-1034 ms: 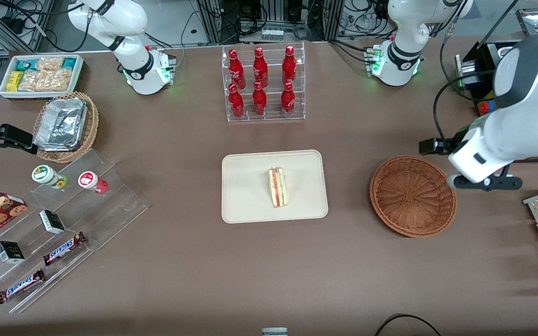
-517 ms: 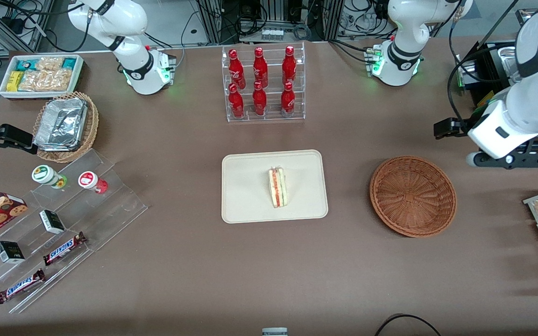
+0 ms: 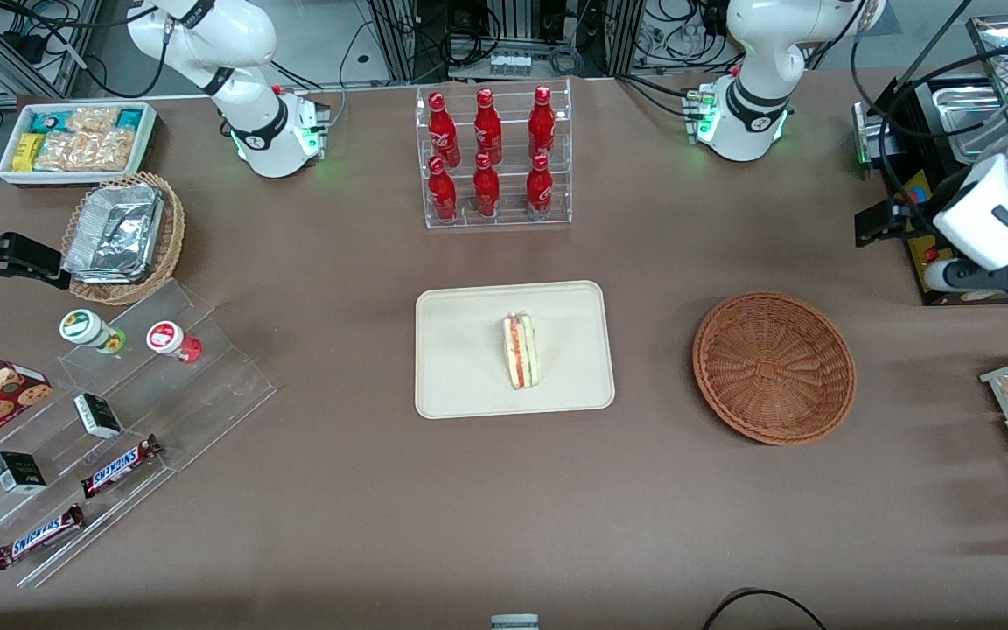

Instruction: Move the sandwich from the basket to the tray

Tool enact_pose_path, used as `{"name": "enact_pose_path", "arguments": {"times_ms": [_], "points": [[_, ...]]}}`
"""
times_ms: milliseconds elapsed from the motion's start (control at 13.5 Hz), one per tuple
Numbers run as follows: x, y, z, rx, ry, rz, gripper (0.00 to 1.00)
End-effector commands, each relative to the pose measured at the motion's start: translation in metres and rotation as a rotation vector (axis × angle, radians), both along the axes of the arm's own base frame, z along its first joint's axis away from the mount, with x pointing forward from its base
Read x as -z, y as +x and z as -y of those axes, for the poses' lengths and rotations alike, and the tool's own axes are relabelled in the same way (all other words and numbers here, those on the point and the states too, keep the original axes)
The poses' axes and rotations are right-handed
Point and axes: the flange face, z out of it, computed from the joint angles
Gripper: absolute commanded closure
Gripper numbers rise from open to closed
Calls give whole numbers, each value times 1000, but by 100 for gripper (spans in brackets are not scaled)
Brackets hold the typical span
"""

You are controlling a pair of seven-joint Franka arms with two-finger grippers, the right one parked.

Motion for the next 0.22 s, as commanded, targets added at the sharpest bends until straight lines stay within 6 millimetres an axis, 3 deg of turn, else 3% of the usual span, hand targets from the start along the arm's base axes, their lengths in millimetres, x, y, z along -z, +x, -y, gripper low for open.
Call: {"name": "enact_pose_path", "arguments": {"times_ms": [0,148], "points": [[-4,-28,-1,16,19,7,0],[-4,-30,-3,10,16,9,0]]}}
